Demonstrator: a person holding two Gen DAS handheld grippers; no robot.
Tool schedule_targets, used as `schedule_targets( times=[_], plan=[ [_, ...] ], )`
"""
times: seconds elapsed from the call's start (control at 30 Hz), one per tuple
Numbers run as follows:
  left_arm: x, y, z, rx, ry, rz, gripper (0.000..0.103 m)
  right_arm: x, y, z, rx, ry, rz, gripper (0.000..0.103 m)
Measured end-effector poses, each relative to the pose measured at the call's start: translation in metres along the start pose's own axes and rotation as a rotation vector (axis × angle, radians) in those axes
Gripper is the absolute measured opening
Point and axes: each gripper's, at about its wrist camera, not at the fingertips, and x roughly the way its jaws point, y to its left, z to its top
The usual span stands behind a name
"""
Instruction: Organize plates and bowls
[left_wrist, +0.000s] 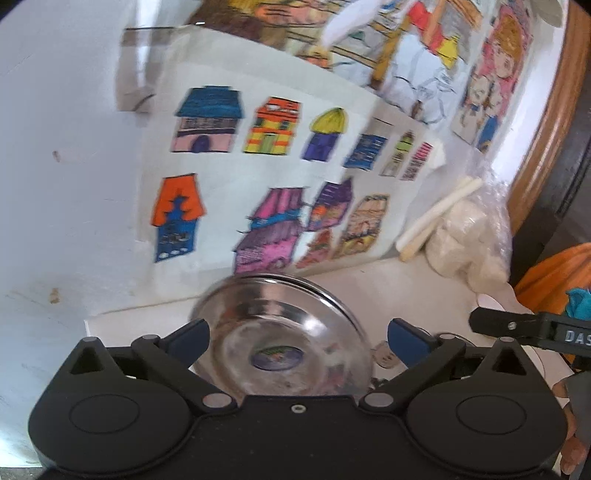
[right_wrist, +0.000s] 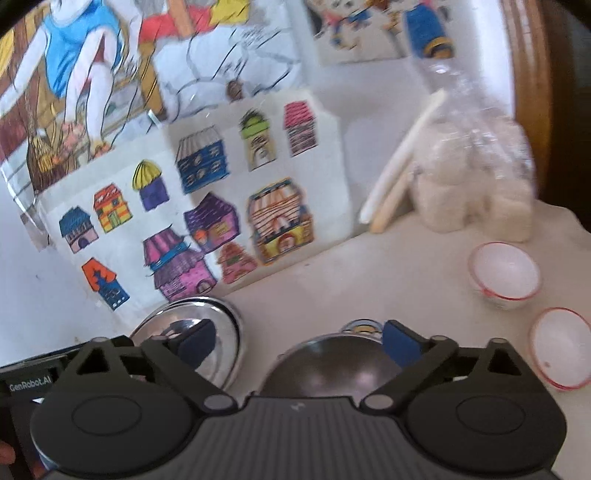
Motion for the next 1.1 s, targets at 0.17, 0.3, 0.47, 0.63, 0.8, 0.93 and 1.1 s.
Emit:
schedule_targets(
  times=[0.17, 0.3, 0.47, 0.63, 0.8, 0.93, 1.1],
  plan=[
    [-0.003, -0.025, -0.005, 0.046, -0.004, -0.039, 0.102, -0.035, -0.013, -0.009, -0.006, -0.067, -0.033, 0.103],
    [0.004, -0.050, -0.004, 0.053, 0.048, -0.110, 0.102, -0.063, -0.029, -0.015, -0.006, -0.103, -0.096, 0.103],
    [0.032, -0.089, 0.001, 0.036, 0.169, -0.217, 0.102, -0.088, -0.064, -0.020, 0.050, -0.126, -0.194, 0.103],
    [0.052, -0.148, 0.004, 0.163, 0.201, -0.246, 0.102, -0.103, -0.110, -0.026, 0.133, -0.094, -0.327, 0.103],
    [0.079, -0.203, 0.002, 0.246, 0.224, -0.288, 0.102, -0.105, -0.153, -0.035, 0.192, -0.070, -0.386, 0.103],
    [0.104, -0.242, -0.004, 0.289, 0.268, -0.301, 0.102, -0.103, -0.180, -0.043, 0.224, -0.065, -0.415, 0.103],
    [0.140, -0.276, -0.012, 0.340, 0.311, -0.289, 0.102, -0.095, -0.207, -0.052, 0.258, -0.064, -0.431, 0.103]
  ],
)
